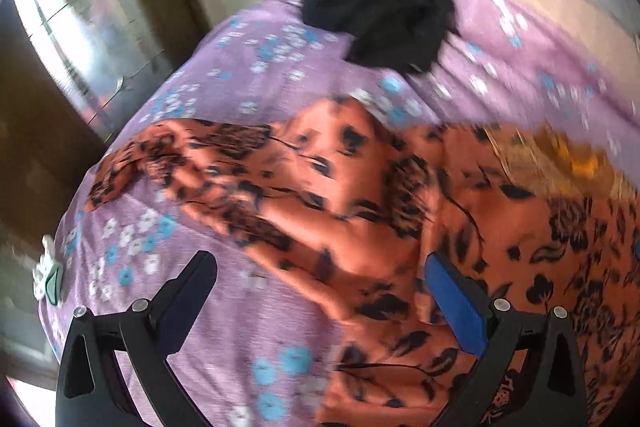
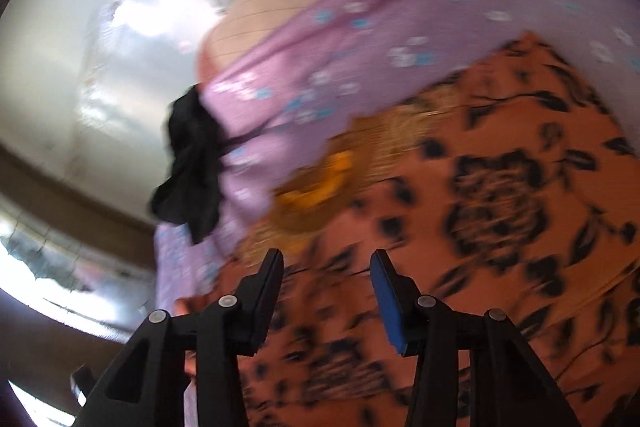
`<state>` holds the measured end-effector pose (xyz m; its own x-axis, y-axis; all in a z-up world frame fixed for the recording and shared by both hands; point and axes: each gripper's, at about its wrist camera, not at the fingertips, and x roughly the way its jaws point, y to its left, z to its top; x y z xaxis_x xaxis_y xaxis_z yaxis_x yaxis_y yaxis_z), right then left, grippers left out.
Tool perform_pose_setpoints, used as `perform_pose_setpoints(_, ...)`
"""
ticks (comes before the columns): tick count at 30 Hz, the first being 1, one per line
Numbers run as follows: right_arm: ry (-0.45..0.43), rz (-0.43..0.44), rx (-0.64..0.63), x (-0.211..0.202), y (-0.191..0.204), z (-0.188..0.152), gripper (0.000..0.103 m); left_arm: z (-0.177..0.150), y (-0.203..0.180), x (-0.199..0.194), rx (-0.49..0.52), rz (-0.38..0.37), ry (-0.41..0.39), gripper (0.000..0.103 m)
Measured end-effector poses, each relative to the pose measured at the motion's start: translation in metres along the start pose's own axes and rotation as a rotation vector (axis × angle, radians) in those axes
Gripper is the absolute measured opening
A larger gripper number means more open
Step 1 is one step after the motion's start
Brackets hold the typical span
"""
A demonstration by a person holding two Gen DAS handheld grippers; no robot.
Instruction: Fold small clothes
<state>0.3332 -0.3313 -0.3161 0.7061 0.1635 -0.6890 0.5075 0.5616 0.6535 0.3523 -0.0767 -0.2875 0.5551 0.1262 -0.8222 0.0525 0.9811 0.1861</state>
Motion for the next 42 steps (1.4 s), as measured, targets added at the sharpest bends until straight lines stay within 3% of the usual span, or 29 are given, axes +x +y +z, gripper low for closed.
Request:
perform_pose_setpoints(2, 0.082, -0.090, 0.008, 0.017, -0.014, 0.003, 0.047, -0.003, -0.016, 0.009, 0.054, 0.005, 0.033, 0.103)
perform_pose_setpoints(3, 0.119, -0.107, 0.022, 0.025, -0.020, 0.002, 0.042, -0.004, -0.019, 0.012, 0.069, -0.003, 0.053, 0.103)
perform_pose_setpoints(6, 0.116, -0.086, 0.032, 0.020, -0.017, 0.004, 0.043, -0.001, -0.009, 0.009, 0.027, -0.033, 0.059, 0.103)
perform_pose_setpoints(7, 0.122, -0.042, 0.037, 0.016, -0.010, 0.005, 0.043, 0.001, -0.002, 0.005, -0.003, -0.038, 0.040, 0.103)
perform_pose_setpoints(9, 0.104, 0.004, 0.008, 0.003, 0.002, 0.003, 0.044, 0.009, 0.029, -0.003, -0.098, -0.033, -0.009, 0.103)
perform_pose_setpoints(12, 0.083, 0.051, -0.085, -0.017, 0.029, -0.007, 0.060, 0.016, 0.084, 0.001, -0.251, -0.011, -0.019, 0.103)
perform_pose_setpoints(19, 0.158, 0.106, -0.235, -0.033, 0.064, -0.060, 0.061, 0.007, 0.222, 0.051, -0.598, 0.075, 0.060, 0.103)
perform_pose_setpoints(21, 0.191, 0.108, -0.262, -0.032, 0.066, -0.079, 0.061, 0.000, 0.255, 0.060, -0.704, 0.025, 0.061, 0.103)
perform_pose_setpoints(24, 0.218, 0.101, -0.326, -0.025, 0.074, -0.096, 0.061, -0.013, 0.295, 0.082, -0.881, -0.125, 0.070, 0.102)
perform_pose_setpoints(26, 0.213, 0.090, -0.379, -0.024, 0.080, -0.103, 0.061, -0.023, 0.314, 0.099, -0.986, -0.229, 0.085, 0.091)
perform_pose_setpoints(27, 0.207, 0.087, -0.398, -0.022, 0.083, -0.104, 0.061, -0.024, 0.319, 0.101, -1.013, -0.246, 0.065, 0.091)
perform_pose_setpoints(28, 0.205, 0.092, -0.405, -0.021, 0.086, -0.105, 0.061, -0.024, 0.323, 0.100, -1.032, -0.253, 0.036, 0.089)
perform_pose_setpoints(32, 0.202, 0.092, -0.421, -0.016, 0.086, -0.105, 0.061, -0.023, 0.338, 0.111, -1.064, -0.297, 0.010, 0.064)
perform_pose_setpoints(36, 0.217, 0.074, -0.398, -0.007, 0.083, -0.101, 0.061, -0.024, 0.344, 0.114, -1.065, -0.267, -0.011, 0.045)
perform_pose_setpoints(37, 0.218, 0.072, -0.392, -0.006, 0.082, -0.099, 0.061, -0.020, 0.348, 0.119, -1.063, -0.270, -0.012, 0.030)
perform_pose_setpoints(38, 0.215, 0.070, -0.389, -0.005, 0.081, -0.098, 0.061, -0.020, 0.349, 0.121, -1.065, -0.285, -0.009, 0.008)
perform_pose_setpoints(42, 0.193, 0.072, -0.379, -0.009, 0.080, -0.094, 0.061, -0.019, 0.346, 0.109, -1.074, -0.294, -0.035, 0.008)
